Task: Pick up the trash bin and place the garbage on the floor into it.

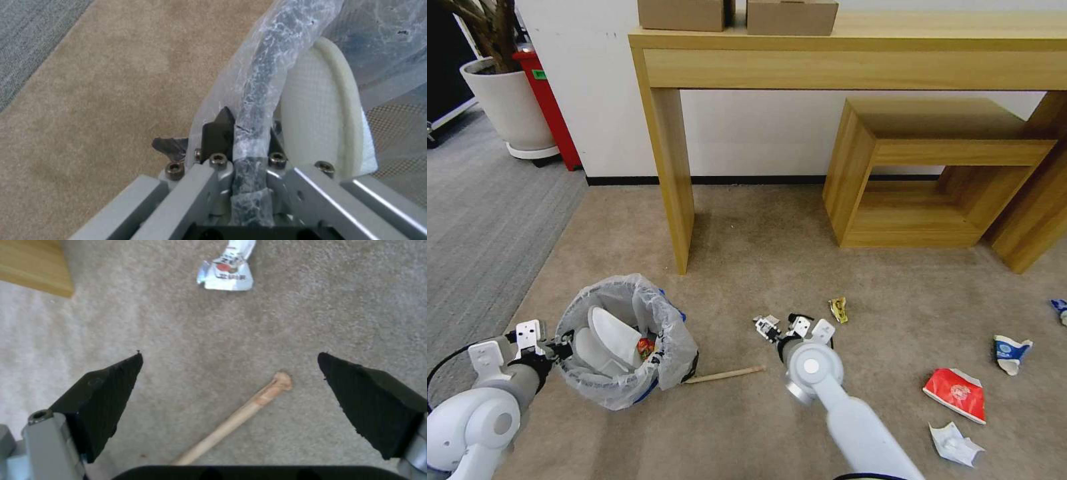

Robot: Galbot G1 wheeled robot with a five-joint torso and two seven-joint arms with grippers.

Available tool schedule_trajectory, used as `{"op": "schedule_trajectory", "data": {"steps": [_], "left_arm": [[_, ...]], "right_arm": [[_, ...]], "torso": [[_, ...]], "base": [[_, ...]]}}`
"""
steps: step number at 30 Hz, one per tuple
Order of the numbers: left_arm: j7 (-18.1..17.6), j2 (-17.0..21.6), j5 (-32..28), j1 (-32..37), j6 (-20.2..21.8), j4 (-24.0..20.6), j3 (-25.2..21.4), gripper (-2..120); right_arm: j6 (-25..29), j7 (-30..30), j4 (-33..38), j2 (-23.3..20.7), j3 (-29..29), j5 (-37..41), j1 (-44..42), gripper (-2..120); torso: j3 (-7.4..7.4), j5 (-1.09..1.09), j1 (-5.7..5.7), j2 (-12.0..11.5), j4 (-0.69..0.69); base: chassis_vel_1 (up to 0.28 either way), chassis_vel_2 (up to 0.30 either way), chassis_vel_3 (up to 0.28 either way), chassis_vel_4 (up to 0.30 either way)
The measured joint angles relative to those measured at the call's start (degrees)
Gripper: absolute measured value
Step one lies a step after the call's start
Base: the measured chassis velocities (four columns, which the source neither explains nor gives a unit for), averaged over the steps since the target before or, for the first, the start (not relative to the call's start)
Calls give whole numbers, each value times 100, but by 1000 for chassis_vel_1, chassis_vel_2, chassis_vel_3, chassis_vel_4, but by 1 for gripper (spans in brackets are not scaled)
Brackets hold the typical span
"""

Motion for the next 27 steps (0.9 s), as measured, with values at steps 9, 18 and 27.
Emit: {"op": "schedule_trajectory", "data": {"steps": [9,18,27], "left_arm": [[2,-20,9,-40,-2,19,10,0],[131,-212,197,-9,-67,46,13,0],[166,-357,274,51,-99,4,-18,0]], "right_arm": [[-271,-2078,246,-1712,-1678,-1413,276,99],[-382,-3706,466,-3143,-3454,-2566,1692,99],[-2522,-4404,619,-2984,-3975,-2255,2838,100]], "torso": [[-1,5,0,0,1],[-1,2,0,0,1],[0,2,0,0,0]], "base": [[0,0,0,0],[0,0,0,0],[0,0,0,0]]}}
